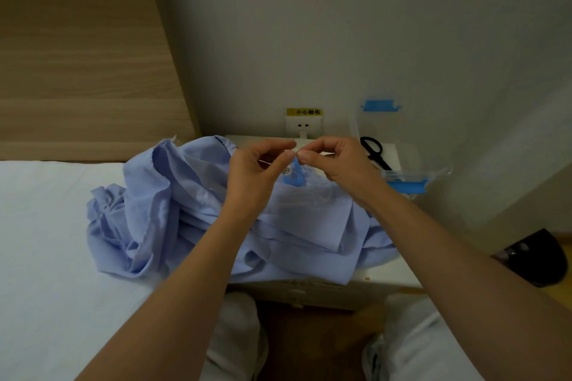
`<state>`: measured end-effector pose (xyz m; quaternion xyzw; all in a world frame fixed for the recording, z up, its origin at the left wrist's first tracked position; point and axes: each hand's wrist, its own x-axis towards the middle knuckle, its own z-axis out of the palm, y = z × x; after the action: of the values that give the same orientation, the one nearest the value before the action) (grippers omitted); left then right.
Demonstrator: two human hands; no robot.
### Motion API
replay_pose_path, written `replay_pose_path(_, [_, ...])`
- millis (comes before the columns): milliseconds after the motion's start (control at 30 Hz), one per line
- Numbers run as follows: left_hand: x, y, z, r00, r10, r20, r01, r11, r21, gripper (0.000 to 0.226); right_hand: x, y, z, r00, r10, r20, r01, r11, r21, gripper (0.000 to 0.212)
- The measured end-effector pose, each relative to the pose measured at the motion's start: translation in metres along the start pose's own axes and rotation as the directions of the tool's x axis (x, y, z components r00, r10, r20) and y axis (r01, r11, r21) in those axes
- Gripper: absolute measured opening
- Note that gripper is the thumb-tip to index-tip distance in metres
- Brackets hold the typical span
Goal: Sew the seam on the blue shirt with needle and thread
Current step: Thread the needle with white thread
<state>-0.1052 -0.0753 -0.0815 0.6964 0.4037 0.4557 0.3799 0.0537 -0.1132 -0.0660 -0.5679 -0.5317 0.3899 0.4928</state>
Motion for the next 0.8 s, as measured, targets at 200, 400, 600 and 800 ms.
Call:
replay_pose_path(200, [0.000, -0.002, 0.001, 1.000, 0.008, -0.005, -0.008, 0.997, 0.075, 0.004, 0.000, 0.001, 0.000, 1.000, 0.004, 0.028, -0.004, 1.000, -0.007, 0.009])
replay_pose_path(400, [0.000, -0.002, 0.002, 1.000, 0.018, 0.001, -0.018, 0.987, 0.157, 0.004, 0.005, 0.006, 0.001, 0.999, -0.040, -0.021, 0.038, 0.997, -0.073, 0.007])
replay_pose_path(600, [-0.001, -0.004, 0.002, 1.000, -0.011, 0.002, 0.011, 0.990, 0.140, 0.005, 0.006, 0.004, -0.001, 0.997, -0.071, -0.005, 0.070, 0.993, -0.098, 0.010])
replay_pose_path(800, [-0.002, 0.000, 0.001, 0.997, -0.077, 0.026, 0.078, 0.997, -0.007, 0.005, 0.011, 0.001, -0.004, 0.980, -0.133, -0.149, 0.126, 0.991, -0.053, 0.017])
